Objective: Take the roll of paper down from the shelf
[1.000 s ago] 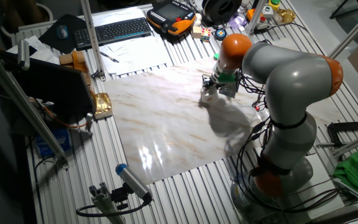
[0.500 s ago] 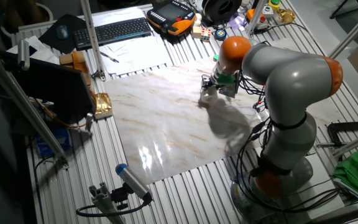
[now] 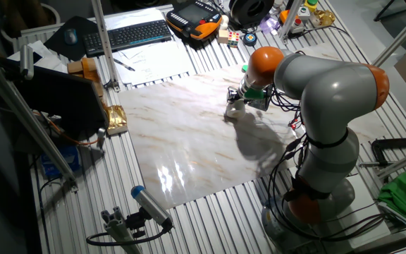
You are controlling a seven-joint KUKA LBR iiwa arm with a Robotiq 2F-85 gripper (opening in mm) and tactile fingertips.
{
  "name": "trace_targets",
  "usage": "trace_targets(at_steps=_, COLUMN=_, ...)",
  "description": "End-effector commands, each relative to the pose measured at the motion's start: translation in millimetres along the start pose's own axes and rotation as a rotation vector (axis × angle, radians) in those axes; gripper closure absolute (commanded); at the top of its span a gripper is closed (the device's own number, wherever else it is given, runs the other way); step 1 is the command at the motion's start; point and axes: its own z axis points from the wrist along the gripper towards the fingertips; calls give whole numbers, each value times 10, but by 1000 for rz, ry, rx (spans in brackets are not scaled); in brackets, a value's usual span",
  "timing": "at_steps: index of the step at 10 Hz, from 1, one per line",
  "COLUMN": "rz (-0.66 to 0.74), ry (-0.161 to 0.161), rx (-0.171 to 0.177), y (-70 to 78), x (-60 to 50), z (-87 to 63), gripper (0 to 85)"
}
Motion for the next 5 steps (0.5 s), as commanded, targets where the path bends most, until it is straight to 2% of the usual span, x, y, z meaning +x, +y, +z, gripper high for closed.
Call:
trace_targets(at_steps=1, rz=0, ry=0, rx=4, y=-1, x=-3, z=4, gripper=20)
trace_targets(at_steps=5, rz=9, ry=-8, rx=13, y=-4, x=-12, z=14, gripper=0)
